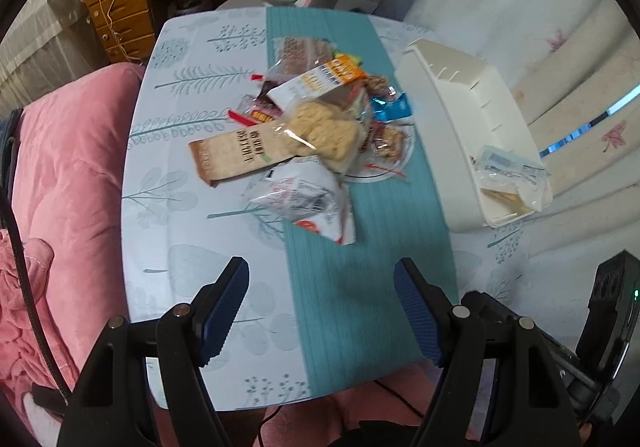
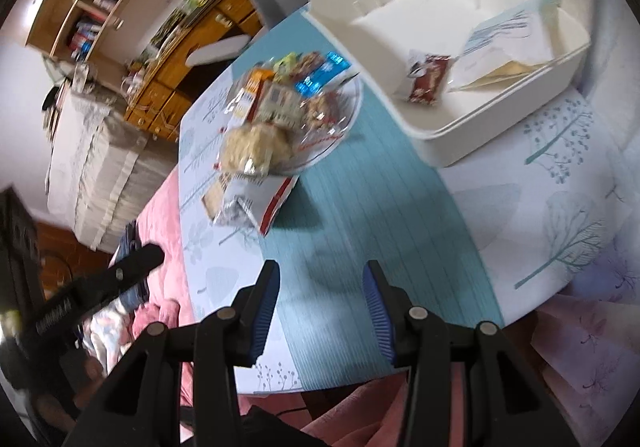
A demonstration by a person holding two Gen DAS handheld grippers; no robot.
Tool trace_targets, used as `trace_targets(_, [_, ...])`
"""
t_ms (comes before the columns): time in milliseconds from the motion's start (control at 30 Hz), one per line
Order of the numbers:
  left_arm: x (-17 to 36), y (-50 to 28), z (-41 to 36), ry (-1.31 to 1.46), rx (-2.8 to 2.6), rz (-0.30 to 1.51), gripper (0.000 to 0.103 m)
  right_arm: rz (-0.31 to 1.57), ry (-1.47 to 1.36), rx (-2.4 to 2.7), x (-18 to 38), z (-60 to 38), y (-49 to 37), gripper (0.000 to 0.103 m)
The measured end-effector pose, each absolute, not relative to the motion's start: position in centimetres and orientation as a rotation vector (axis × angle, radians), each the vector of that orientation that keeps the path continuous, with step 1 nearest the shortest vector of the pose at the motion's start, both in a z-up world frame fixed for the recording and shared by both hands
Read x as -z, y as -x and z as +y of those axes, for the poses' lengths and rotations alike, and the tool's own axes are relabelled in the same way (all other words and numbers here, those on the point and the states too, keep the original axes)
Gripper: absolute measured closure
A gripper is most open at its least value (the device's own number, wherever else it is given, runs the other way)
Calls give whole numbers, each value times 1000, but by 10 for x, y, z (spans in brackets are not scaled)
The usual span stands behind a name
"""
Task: Organize snacks
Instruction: 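Withdraw both tools from the tray back toward the snack pile, then grasp the clear bag of crumbly cookies with left tool while right tool grasps the white printed bag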
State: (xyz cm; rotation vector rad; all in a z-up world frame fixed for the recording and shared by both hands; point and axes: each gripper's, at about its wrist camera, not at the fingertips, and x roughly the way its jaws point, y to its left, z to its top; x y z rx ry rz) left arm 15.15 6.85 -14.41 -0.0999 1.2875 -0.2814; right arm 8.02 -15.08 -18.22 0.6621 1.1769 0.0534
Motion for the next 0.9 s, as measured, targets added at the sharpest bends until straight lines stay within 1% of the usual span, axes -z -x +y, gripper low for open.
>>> trace_targets(67, [146, -159, 73, 81, 274, 1301, 28, 1177, -668, -89, 186, -145, -82, 57])
trace_targets(133, [147, -168, 76, 55, 264, 1315, 23, 1174, -656, -121, 187, -137, -85, 51])
trace_targets(200, [148, -176, 77, 37, 253, 1325, 23, 1164, -640, -150, 187, -131, -88, 45])
trace_targets(300, [148, -190, 77, 15, 240, 1334, 19, 1140, -587, -186, 183, -121, -94, 39])
trace_targets(333, [148, -196, 77, 13, 243, 1343, 16, 1130, -562, -199, 182, -118, -97, 38])
trace_targets(500, [153, -220, 68, -1, 273, 1385, 13, 1110, -481, -273, 181, -103, -113, 37])
trace_targets(667, [163, -247, 55, -38, 285, 1417, 11, 1078, -324, -356, 185, -83, -130, 37])
trace_targets(900, [187, -285, 35, -76, 292, 1479, 11, 1026, -150, -427, 201, -67, -153, 37])
